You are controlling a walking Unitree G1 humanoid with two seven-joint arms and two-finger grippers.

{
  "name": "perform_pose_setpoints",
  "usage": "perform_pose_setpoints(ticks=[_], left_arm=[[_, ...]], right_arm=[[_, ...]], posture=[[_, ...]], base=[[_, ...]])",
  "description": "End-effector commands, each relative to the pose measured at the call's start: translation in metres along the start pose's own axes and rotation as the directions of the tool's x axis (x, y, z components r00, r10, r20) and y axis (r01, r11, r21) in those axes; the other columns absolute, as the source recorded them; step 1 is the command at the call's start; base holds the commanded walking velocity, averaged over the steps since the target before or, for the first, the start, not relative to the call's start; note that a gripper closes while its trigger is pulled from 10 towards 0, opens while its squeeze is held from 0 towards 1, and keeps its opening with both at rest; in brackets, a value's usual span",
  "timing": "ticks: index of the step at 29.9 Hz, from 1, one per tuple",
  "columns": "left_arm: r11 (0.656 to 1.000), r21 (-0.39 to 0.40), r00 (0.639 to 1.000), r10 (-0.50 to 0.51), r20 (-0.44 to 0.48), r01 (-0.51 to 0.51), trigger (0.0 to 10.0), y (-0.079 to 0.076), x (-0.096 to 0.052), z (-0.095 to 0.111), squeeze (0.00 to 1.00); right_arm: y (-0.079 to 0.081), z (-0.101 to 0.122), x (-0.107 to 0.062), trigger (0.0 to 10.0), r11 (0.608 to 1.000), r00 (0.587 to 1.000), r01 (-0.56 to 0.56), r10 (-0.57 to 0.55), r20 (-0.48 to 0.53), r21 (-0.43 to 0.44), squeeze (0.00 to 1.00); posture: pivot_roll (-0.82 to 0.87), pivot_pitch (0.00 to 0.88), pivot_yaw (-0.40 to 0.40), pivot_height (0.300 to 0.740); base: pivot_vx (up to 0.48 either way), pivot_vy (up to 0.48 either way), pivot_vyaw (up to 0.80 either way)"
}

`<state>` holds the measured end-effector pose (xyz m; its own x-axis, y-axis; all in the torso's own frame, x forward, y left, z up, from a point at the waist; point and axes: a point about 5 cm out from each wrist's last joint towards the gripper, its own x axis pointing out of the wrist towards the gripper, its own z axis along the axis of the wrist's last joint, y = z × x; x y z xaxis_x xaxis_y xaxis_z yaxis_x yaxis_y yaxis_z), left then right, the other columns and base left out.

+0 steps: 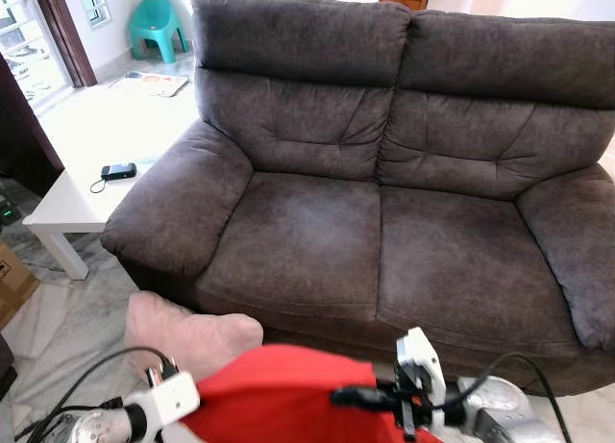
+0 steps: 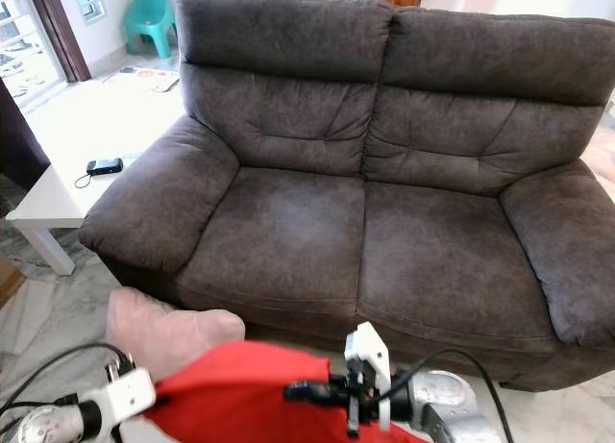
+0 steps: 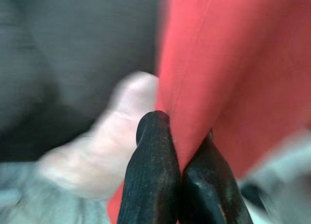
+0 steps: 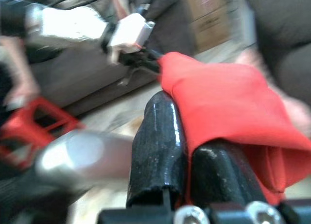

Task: Move the pillow to the sofa from floor

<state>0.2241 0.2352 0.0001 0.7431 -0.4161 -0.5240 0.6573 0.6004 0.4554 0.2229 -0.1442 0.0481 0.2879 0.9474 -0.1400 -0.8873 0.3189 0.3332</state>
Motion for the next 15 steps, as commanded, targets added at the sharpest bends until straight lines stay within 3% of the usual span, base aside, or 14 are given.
perform_pose_setpoints(ticks=[1,2,3,4,5,7,8,11,15], left_arm=[[0.975,-0.069,0.975,0.214,0.064,-0.21,10.0,0.032,0.001,0.017,0.0],[0.926,-0.157,0.926,0.362,0.111,-0.343,10.0,0.049,0.002,0.033,0.0],[0.926,-0.157,0.926,0.362,0.111,-0.343,10.0,0.049,0.002,0.033,0.0],[0.891,-0.214,0.891,0.434,0.135,-0.401,10.0,0.057,0.002,0.042,0.0],[0.83,-0.297,0.826,0.534,0.181,-0.471,10.0,0.07,0.002,0.06,0.0],[0.796,-0.343,0.785,0.583,0.21,-0.499,10.0,0.076,0.001,0.073,0.0],[0.775,-0.378,0.754,0.61,0.241,-0.506,10.0,0.08,0.003,0.085,0.0],[0.754,-0.421,0.711,0.639,0.293,-0.505,10.0,0.084,0.005,0.108,0.0],[0.766,-0.476,0.696,0.619,0.363,-0.432,10.0,0.082,0.012,0.14,0.0]], right_arm=[[-0.014,0.018,-0.002,10.0,0.987,0.991,0.123,-0.116,0.074,-0.102,0.0],[-0.025,0.022,-0.002,10.0,0.958,0.963,0.257,-0.243,0.113,-0.126,0.0],[-0.025,0.022,-0.002,10.0,0.958,0.963,0.257,-0.243,0.113,-0.126,0.0],[-0.03,0.024,-0.002,10.0,0.926,0.938,0.34,-0.322,0.131,-0.163,0.0],[-0.041,0.028,-0.003,10.0,0.858,0.872,0.485,-0.46,0.168,-0.168,0.0],[-0.045,0.032,-0.004,10.0,0.807,0.817,0.57,-0.535,0.217,-0.156,0.0],[-0.049,0.036,-0.006,10.0,0.757,0.759,0.641,-0.602,0.248,-0.126,0.0],[-0.054,0.04,-0.009,10.0,0.645,0.646,0.756,-0.706,0.289,-0.113,0.0],[-0.054,0.036,-0.005,10.0,0.547,0.576,0.817,-0.767,0.283,-0.183,0.0]], posture=[[0.09,0.0,-0.051,0.74],[0.09,0.0,-0.055,0.74],[0.09,0.0,-0.055,0.74],[0.09,0.0,-0.056,0.74],[0.09,0.0,-0.06,0.74],[0.09,0.0,-0.063,0.74],[0.1,0.0,-0.065,0.74],[0.09,0.0,-0.062,0.74],[0.09,0.0,-0.057,0.74]], base=[[0.0,0.0,0.0],[0.0,0.0,0.0],[0.0,0.0,0.0],[0.0,0.0,0.0],[0.0,0.0,0.0],[0.0,0.0,0.0],[0.0,0.0,0.0],[0.0,0.0,0.0],[0.0,0.0,0.0]])
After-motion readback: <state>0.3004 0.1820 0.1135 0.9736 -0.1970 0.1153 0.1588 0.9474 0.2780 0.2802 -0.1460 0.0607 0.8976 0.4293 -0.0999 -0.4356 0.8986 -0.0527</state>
